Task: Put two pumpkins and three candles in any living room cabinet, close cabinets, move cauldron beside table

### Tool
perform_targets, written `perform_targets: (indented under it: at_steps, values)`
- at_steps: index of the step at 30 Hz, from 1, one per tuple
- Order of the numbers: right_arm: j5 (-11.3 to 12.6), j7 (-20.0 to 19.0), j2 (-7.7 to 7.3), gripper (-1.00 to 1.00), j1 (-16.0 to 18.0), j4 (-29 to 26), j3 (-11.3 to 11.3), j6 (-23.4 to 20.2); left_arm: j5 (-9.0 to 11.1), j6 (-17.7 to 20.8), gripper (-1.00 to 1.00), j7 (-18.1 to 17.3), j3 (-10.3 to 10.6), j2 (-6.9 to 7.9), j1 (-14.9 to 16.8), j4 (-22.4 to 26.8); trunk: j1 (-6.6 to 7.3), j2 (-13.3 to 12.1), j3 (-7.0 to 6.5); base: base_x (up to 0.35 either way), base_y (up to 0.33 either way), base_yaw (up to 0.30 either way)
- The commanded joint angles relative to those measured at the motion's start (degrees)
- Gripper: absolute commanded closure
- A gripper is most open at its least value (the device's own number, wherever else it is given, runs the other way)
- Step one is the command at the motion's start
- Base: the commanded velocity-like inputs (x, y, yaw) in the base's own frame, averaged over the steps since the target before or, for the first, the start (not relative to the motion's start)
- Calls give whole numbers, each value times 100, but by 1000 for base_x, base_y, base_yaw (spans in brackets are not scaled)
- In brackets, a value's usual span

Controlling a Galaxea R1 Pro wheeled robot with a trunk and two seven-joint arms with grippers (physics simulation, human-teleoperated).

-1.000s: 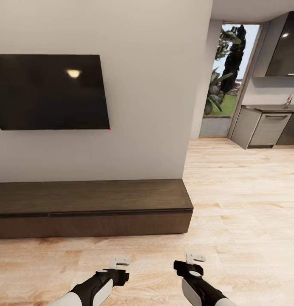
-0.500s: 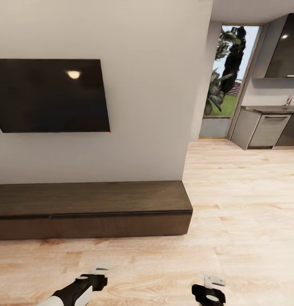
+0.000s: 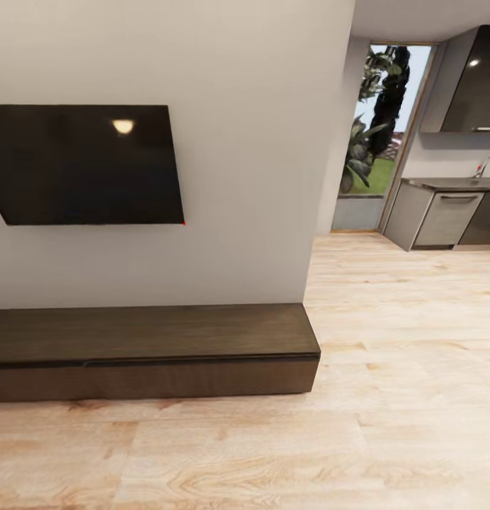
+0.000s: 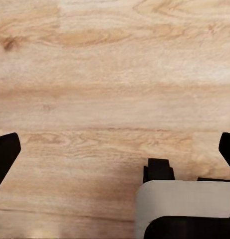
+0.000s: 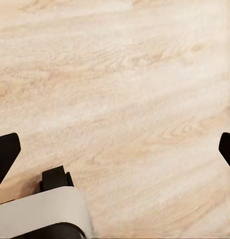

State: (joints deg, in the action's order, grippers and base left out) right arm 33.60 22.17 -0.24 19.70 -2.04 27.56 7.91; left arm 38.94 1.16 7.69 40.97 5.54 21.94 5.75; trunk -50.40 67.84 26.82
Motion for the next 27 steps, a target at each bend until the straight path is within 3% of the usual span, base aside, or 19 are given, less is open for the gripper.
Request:
perform_targets:
  at_steps: [1,5,10,18,21,23,25,27]
  values:
    - [58,4,-1,-100,-24,53,50,19,37,-1,-100,31,52,5,-148,12,23,-39,-14,0,0,0]
    - [58,-8,-1,-100,-71,195,49,22,34,-73,-100,31,52,15,-400,-3,111,-199,-86,0,0,0]
    - [60,-16,24,-100,-187,327,48,25,28,-280,-100,31,70,196,-729,-90,220,-400,-176,0,0,0]
    - [53,-64,11,-100,-310,335,52,29,26,-459,-100,31,77,261,-976,-131,396,-720,-319,0,0,0]
    - [54,-517,-36,-100,-356,343,47,31,26,-521,-100,31,78,268,-1037,-134,462,-841,-373,0,0,0]
    - [80,-1482,-224,-100,-463,354,39,32,23,-576,-100,29,80,283,-1089,-135,506,-921,-409,0,0,0]
    - [225,-2010,-345,-100,-528,361,-23,23,20,-637,-100,26,83,291,-1112,-135,550,-1001,-445,0,0,0]
    - [356,-2211,-389,-100,-554,365,-64,16,19,-662,-100,25,88,290,-1122,-135,594,-1081,-481,0,0,0]
